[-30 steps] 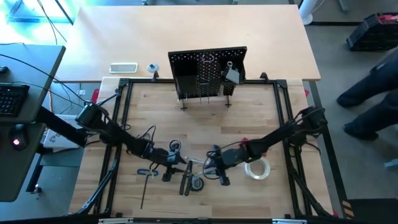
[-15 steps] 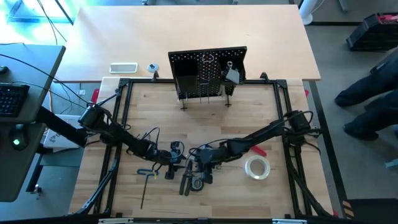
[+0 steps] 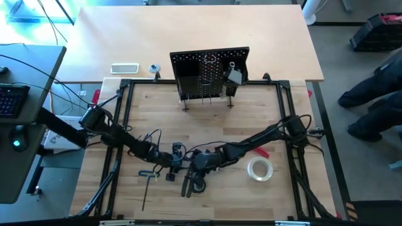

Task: Hang tools onto peg board
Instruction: Hang the gray tape measure on the pegboard

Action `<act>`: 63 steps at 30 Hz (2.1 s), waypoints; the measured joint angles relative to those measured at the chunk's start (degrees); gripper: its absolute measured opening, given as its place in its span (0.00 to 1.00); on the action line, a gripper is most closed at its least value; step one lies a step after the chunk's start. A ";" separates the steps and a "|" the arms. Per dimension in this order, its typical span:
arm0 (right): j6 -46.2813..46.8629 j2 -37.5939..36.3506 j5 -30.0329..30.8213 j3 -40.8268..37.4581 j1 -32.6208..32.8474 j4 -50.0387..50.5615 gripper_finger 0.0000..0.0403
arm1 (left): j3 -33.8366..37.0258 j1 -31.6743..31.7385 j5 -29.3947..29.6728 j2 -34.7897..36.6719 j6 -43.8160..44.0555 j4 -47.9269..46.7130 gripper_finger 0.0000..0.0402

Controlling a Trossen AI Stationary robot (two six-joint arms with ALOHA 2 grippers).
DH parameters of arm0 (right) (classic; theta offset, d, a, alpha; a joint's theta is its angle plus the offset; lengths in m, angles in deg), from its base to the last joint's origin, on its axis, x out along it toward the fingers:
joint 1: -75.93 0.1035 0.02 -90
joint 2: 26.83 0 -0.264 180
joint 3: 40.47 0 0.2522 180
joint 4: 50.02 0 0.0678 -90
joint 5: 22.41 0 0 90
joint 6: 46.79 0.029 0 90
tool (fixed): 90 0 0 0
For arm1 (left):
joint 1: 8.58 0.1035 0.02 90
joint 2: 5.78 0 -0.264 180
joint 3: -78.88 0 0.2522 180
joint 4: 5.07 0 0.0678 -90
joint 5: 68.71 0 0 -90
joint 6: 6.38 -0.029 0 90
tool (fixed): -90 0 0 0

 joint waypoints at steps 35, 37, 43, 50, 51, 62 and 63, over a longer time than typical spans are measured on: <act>1.57 18.25 5.73 30.45 2.47 39.77 0.03 | 0.00 -2.56 0.04 0.04 -0.34 -0.96 0.39; 1.54 18.27 6.33 30.43 2.77 40.23 0.02 | 0.00 -2.56 0.07 0.04 -0.87 -0.91 0.39; -0.71 18.86 9.27 33.75 3.71 45.30 0.01 | 0.00 -2.56 0.19 0.04 -1.28 -0.64 0.39; -3.01 18.86 16.09 41.77 4.45 54.23 0.00 | 0.04 -2.47 0.39 -0.02 -1.24 1.18 0.39; -3.39 18.86 16.80 42.87 4.43 55.29 0.00 | 0.04 -2.47 0.42 -0.02 -1.24 1.85 0.39; -4.22 18.76 23.00 47.85 4.97 60.39 0.00 | 0.04 -2.28 0.52 -0.02 1.55 10.46 0.39; -4.20 18.76 23.35 47.85 5.10 60.37 0.00 | 0.04 -2.13 0.53 -0.02 1.90 10.89 0.39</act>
